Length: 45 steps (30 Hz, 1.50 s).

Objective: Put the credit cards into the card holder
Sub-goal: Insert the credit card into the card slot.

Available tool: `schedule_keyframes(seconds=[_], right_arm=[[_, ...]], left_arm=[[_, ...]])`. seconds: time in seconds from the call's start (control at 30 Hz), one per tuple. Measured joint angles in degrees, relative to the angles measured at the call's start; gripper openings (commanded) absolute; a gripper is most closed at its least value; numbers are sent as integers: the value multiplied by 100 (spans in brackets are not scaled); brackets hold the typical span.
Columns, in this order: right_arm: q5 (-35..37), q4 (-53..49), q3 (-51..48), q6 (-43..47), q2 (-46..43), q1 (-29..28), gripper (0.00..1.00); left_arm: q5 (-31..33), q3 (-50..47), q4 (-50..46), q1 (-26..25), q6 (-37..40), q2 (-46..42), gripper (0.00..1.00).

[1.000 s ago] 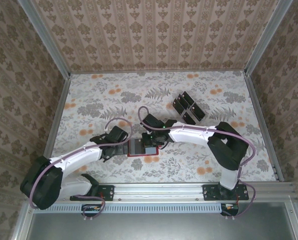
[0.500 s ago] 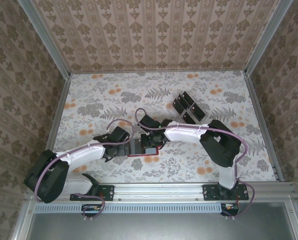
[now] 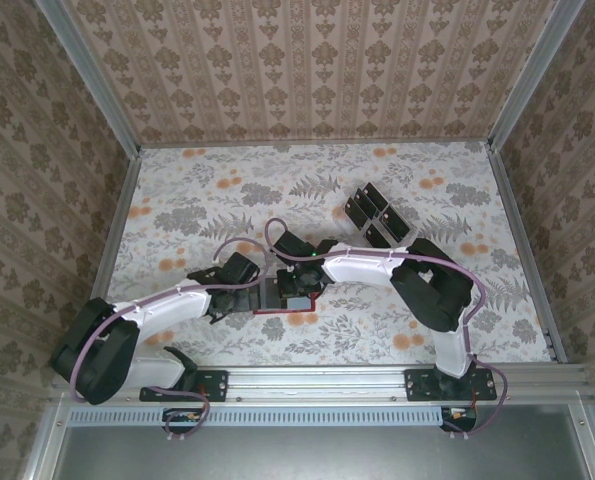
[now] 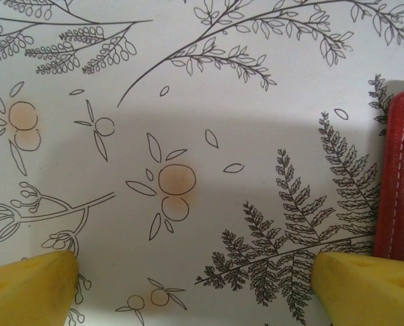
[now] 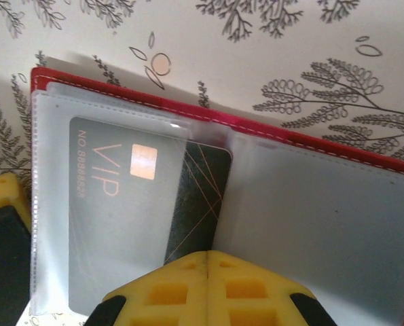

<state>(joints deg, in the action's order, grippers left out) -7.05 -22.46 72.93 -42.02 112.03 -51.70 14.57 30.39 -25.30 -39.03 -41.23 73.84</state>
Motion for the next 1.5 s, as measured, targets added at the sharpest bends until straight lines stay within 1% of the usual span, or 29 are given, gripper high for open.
schedule_keyframes(seconds=[0.53,0.6,0.73,0.87,1.03,1.23,1.5], right_arm=[[-326,291,186,-127,203,-37,3],[-332,302,184,-127,192,-37,5],[-278,308,2,-144,-85,-37,7],[-219,313,-153,-142,-466,-31,6],[-216,446,-262,-142,-444,-13,5],[-184,522,-498,-131,-278,61,3],[-153,737,-780,-120,-330,168,2]], left_arm=[[39,24,-2,-70,-55,46,100],[39,39,-24,-70,-63,46,100],[90,81,-138,-70,-92,22,100],[258,83,-343,-68,-181,-216,100],[433,92,-520,-63,-273,-420,100],[487,201,-601,-24,-273,-245,100],[466,308,-483,-24,-254,103,100]])
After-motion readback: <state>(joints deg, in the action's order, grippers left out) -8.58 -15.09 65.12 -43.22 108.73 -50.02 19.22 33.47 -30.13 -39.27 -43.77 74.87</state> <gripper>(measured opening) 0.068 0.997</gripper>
